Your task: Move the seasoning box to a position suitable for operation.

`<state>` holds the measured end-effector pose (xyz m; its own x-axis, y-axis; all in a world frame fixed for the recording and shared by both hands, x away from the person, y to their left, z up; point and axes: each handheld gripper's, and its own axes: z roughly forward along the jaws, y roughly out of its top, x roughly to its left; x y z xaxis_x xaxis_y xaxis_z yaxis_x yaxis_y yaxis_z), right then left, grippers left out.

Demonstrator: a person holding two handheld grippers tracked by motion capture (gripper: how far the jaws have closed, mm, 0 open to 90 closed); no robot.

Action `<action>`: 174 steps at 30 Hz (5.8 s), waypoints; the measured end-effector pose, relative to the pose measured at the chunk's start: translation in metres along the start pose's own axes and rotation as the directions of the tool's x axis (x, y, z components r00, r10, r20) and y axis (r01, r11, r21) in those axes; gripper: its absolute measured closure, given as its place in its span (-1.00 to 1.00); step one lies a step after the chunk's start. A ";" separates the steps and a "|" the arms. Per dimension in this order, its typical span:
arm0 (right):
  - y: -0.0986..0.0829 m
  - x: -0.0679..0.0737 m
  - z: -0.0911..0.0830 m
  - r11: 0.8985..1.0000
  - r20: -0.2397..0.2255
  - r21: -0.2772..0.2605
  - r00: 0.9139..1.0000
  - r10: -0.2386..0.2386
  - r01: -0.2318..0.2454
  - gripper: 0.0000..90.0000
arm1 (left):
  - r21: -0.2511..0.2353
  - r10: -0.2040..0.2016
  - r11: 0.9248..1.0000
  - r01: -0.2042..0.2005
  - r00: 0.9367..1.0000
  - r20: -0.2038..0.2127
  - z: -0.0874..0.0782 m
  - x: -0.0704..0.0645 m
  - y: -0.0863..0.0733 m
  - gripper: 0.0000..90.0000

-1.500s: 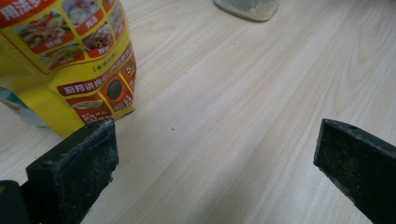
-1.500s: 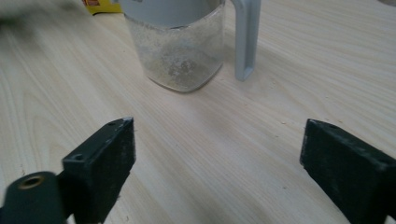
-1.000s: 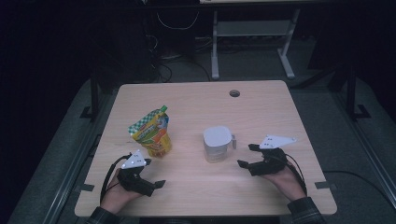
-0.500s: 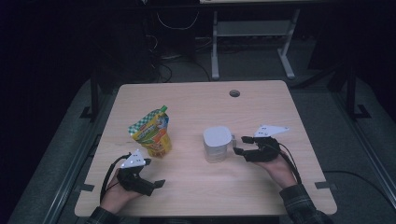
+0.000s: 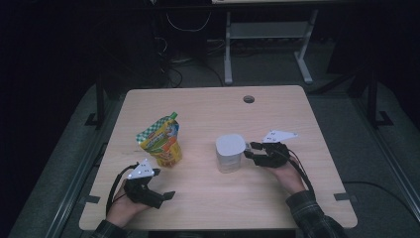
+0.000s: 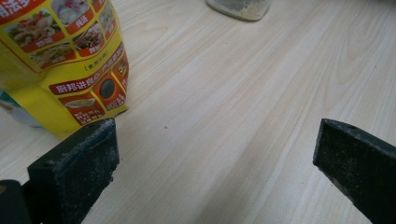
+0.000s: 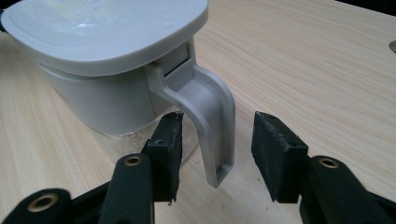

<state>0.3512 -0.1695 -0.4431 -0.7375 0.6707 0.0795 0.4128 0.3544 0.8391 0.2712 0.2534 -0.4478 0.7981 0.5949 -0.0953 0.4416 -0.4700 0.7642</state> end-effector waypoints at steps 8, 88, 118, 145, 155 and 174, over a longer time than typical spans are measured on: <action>0.000 0.005 0.009 1.000 0.012 0.001 1.000 -0.015 0.015 0.27 | 0.006 0.005 1.000 -0.005 1.000 0.004 0.000 0.000 0.000 -1.00; -0.016 0.029 -0.025 0.992 -0.047 -0.126 0.999 0.025 -0.031 0.75 | 0.009 -0.006 1.000 0.006 1.000 0.030 0.001 -0.001 -0.001 -1.00; -0.020 0.066 0.006 0.986 -0.130 -0.168 0.991 -0.036 0.014 0.71 | 0.024 0.014 1.000 -0.015 0.999 0.041 0.003 -0.002 -0.001 -1.00; -0.030 0.055 -0.005 0.994 -0.147 -0.103 0.988 -0.038 0.023 0.61 | 0.018 0.012 1.000 -0.013 0.999 0.044 0.004 -0.003 -0.001 -1.00; -0.040 0.050 -0.025 0.996 -0.131 -0.093 0.991 -0.027 0.015 0.59 | 0.023 0.014 1.000 -0.015 0.999 0.049 0.004 -0.004 -0.001 -1.00; -0.053 0.040 -0.052 0.997 -0.121 -0.079 0.993 -0.005 -0.005 0.99 | -0.009 0.041 0.999 -0.040 0.994 0.096 0.008 -0.018 0.010 -1.00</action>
<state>0.2717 -0.1954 -0.4562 -0.7989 0.5849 0.1401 0.3728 0.2988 0.8785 0.2644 0.2324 -0.4433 0.8513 0.5095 -0.1250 0.4054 -0.4876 0.7733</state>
